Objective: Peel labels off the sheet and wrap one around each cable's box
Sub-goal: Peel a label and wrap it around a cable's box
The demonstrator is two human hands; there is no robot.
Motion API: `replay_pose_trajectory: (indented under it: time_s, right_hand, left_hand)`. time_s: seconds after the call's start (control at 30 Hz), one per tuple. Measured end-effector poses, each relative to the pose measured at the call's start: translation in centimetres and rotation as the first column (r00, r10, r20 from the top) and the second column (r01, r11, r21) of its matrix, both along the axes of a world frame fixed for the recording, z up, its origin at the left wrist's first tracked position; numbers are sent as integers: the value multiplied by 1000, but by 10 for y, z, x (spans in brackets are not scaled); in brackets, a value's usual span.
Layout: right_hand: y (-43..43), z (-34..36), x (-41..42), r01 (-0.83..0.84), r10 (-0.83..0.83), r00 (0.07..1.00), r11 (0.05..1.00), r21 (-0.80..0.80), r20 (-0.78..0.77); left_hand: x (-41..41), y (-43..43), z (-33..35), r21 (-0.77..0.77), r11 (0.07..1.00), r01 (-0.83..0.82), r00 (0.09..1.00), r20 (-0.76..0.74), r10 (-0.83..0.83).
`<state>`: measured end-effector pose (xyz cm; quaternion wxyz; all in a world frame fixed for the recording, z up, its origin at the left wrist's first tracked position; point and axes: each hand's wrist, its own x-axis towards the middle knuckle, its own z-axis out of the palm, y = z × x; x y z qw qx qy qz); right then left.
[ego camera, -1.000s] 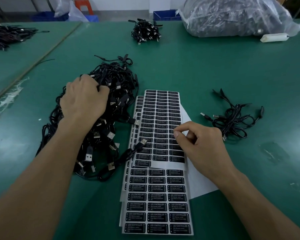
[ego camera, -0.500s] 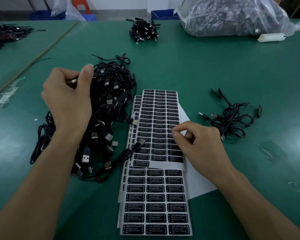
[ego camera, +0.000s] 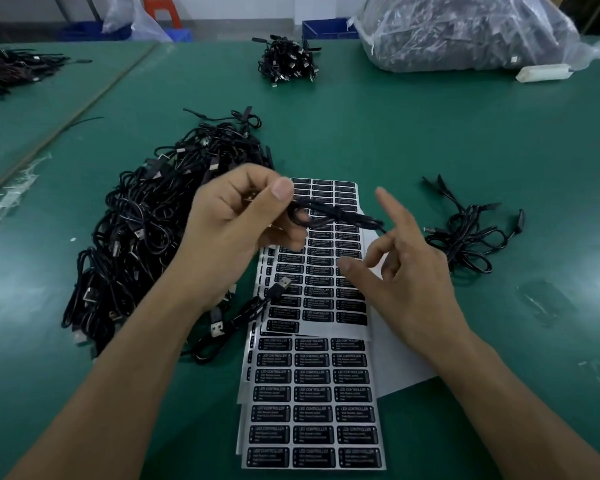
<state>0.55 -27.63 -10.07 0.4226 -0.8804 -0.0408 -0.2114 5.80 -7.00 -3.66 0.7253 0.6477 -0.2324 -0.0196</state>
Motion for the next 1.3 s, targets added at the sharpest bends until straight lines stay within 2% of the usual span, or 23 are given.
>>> replay_pose_trajectory:
  time_s: [0.1, 0.17, 0.27, 0.33, 0.43, 0.6, 0.67, 0.73, 0.77, 0.8, 0.83, 0.87, 0.93, 1.0, 1.07, 1.13, 1.23, 1.3]
  right_hand:
    - [2, 4, -1, 18, -7, 994, 995, -98, 108]
    - [2, 7, -1, 69, -50, 987, 991, -118, 153]
    - [-1, 8, -1, 118, -115, 990, 992, -42, 81]
    - [-2, 12, -3, 110, -107, 991, 994, -30, 81]
    - [-6, 14, -3, 10, -11, 999, 1000, 7, 51]
    - [-11, 10, -1, -60, 69, 996, 984, 169, -48]
    - [-11, 12, -1, -65, 87, 994, 962, 265, -71]
    - [-10, 13, 0, -76, 105, 991, 949, 306, -81]
    - [-8, 14, -1, -89, 120, 990, 943, 320, -79]
    - [-7, 15, -1, -110, 142, 987, 935, 336, -72]
    - [-5, 16, -2, -137, 168, 984, 926, 351, -62]
    - [-3, 17, -3, -164, 195, 980, 915, 369, -49]
    - [-1, 19, -5, -200, 222, 975, 896, 396, -11]
    - [0, 20, -6, -216, 213, 976, 906, 364, 49]
    - [1, 20, -6, -228, 212, 974, 920, 319, 85]
    - [3, 19, -8, -215, 203, 977, 929, 301, 69]
    - [4, 18, -8, -96, 107, 994, 960, 263, -25]
    - [2, 16, -8, -6, 24, 992, 990, 140, -127]
  left_hand:
    - [-3, -1, -3, -82, 992, 91, 989, -108, -100]
    - [-3, 1, -4, -130, 988, 80, 987, -131, -97]
    - [-1, 12, -3, -169, 983, -72, 987, -153, 46]
    - [0, 16, -3, -112, 967, -227, 969, -125, 213]
    - [0, 17, -3, 18, 900, -435, 901, -1, 435]
    - [2, 26, 1, 145, 725, -673, 739, 185, 648]
    - [-1, 26, 0, 244, 621, -745, 667, 309, 678]
    - [-6, 21, 0, 306, 460, -834, 552, 492, 674]
    - [-10, 17, 2, 299, 412, -861, 506, 591, 628]
    - [-13, 12, 2, 300, 408, -862, 495, 666, 557]
    - [-17, 5, 2, 332, 449, -830, 535, 701, 472]
    - [-20, -1, 1, 402, 508, -762, 615, 694, 374]
    - [-27, -12, -1, 601, 573, -557, 791, 595, 144]
    - [-30, -19, -6, 774, 508, -376, 875, 478, -80]
    - [-29, -23, -13, 863, 414, -290, 881, 410, -236]
    - [-26, -22, -18, 870, 418, -261, 885, 389, -256]
    - [-24, -19, -28, 806, 521, -280, 895, 416, -163]
    - [-22, -17, -33, 783, 540, -309, 910, 409, -73]
